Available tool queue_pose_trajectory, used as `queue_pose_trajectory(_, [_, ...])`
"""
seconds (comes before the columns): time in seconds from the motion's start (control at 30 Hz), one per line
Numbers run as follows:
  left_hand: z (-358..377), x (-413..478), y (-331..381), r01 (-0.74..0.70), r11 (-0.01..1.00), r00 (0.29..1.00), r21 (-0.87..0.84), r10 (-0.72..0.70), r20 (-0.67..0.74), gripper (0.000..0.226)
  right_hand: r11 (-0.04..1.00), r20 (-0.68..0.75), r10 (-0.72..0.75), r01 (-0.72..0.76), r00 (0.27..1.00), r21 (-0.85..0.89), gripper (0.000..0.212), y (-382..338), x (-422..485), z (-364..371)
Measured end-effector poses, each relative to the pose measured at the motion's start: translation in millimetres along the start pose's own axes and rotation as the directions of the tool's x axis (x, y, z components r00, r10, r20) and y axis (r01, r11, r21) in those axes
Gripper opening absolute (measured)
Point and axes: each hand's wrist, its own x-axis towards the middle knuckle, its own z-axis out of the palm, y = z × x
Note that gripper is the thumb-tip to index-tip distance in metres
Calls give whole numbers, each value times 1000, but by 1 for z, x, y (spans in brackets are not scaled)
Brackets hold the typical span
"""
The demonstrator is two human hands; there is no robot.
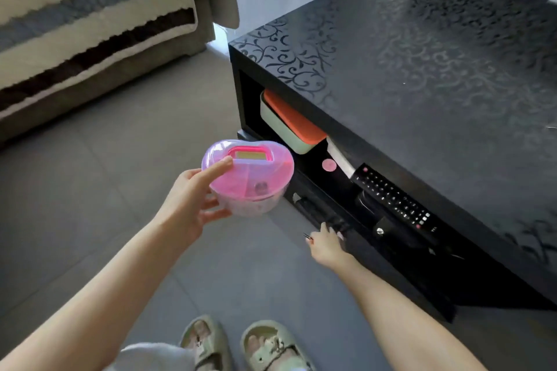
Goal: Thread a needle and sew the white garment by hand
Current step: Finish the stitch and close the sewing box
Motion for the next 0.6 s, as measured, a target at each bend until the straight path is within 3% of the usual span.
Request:
queue_pose_trajectory(0.1, [-12,9,-16,24,1000,1000,8,-24,-8,28,993,-40,0,-4,999,-114,35,-6,2,16])
queue_pose_trajectory(0.27, [-15,22,-30,20,998,999,60,-22,39,28,994,-64,-73,68,995,-84,32,-5,-1,26])
queue_pose_trajectory(0.4, [-5,33,-38,49,996,996,79,-54,66,31,980,-90,-193,196,977,25,62,-5,-16,38])
queue_pose_trajectory(0.43, [-3,36,-40,65,995,995,77,-70,70,32,969,-48,-245,246,968,22,59,-8,-25,41])
queue_pose_trajectory(0.5, [2,40,-48,85,994,993,67,-90,73,36,977,-21,-197,198,980,75,25,-26,-43,46])
queue_pose_trajectory(0.53, [3,42,-52,85,994,993,67,-90,71,41,978,-83,-170,179,982,108,5,-32,-47,51])
queue_pose_trajectory(0.6, [5,45,-57,75,994,995,79,-79,60,48,960,-293,-116,183,949,211,32,-35,-51,50])
